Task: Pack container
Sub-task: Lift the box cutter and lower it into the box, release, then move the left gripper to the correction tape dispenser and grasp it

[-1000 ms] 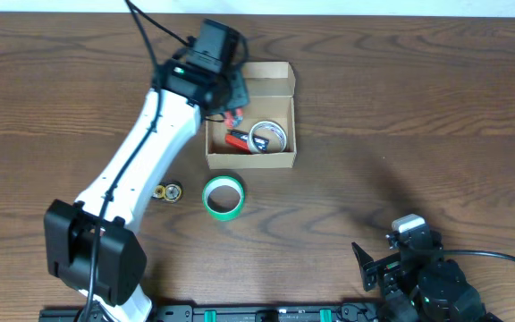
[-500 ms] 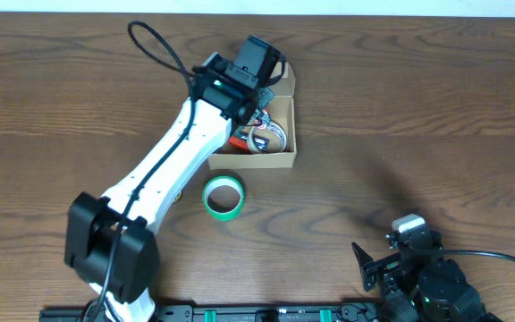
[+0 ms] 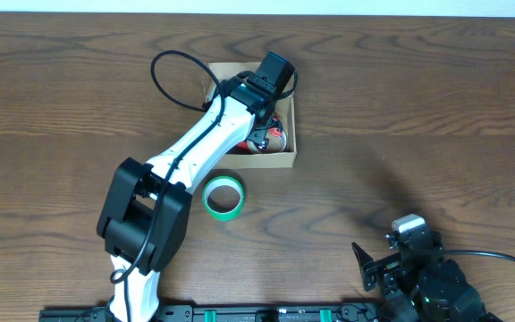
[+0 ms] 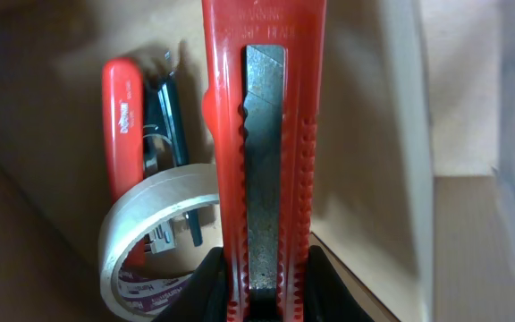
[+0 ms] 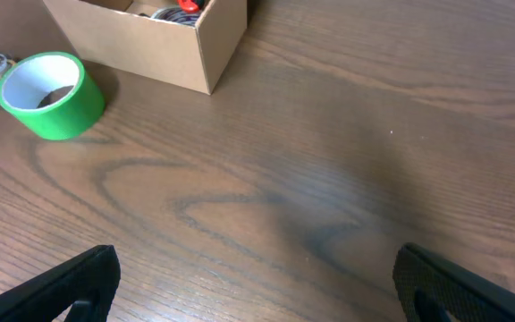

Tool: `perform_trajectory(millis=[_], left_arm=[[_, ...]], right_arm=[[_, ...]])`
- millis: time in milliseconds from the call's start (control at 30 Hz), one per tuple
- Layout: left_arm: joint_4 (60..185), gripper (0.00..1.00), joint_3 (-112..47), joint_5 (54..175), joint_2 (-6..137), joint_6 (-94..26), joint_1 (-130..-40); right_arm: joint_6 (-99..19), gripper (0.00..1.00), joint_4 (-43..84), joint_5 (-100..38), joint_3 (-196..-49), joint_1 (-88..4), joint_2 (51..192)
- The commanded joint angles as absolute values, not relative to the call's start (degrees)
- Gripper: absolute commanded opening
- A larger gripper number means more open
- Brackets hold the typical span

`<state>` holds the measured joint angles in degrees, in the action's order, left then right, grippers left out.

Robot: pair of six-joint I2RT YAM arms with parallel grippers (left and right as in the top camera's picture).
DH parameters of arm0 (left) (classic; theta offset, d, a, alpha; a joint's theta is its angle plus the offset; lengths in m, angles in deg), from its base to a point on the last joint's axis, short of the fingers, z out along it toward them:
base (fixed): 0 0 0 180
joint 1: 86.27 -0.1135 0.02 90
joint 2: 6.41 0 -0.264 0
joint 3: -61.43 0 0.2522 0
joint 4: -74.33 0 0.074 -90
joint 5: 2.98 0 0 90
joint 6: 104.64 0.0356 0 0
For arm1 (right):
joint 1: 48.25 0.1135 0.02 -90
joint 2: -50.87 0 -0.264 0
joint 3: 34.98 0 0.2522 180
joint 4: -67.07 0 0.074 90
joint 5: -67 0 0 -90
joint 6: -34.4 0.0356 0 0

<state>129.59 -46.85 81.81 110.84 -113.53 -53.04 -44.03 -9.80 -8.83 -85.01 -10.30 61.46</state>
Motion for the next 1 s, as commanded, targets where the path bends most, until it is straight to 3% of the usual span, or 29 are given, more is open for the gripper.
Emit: perform_trajectory(millis=[0, 100, 200, 467, 567, 967], left_arm=[[129.5, 0.15, -48.3, 82.2, 112.6, -118.8, -52.8], [129.5, 0.16, -48.3, 82.8, 113.9, -120.6, -52.8], [129.2, 0.26, -48.3, 83.5, 114.6, -120.5, -52.8], [129.2, 0.28, -48.3, 83.4, 114.8, -120.5, -52.9], [129.3, 0.34, -48.3, 83.5, 114.8, -120.5, -52.9], [129.2, 0.35, -48.8, 83.4, 113.9, -120.0, -52.9]], right_arm=[[-43.4, 0.99, -9.8, -8.2, -84.9, -9.9, 61.0], [-43.4, 0.99, -9.8, -8.2, -84.9, -9.9, 61.0], [-43.4, 0.99, -9.8, -8.2, -84.9, -9.9, 61.0], [-43.4, 0.99, -9.8, -8.2, -84.9, -9.9, 61.0], [-43.4, 0.99, -9.8, -8.2, -84.9, -9.9, 61.0], [-43.4, 0.99, -9.8, -8.2, -84.9, -9.9, 61.0]])
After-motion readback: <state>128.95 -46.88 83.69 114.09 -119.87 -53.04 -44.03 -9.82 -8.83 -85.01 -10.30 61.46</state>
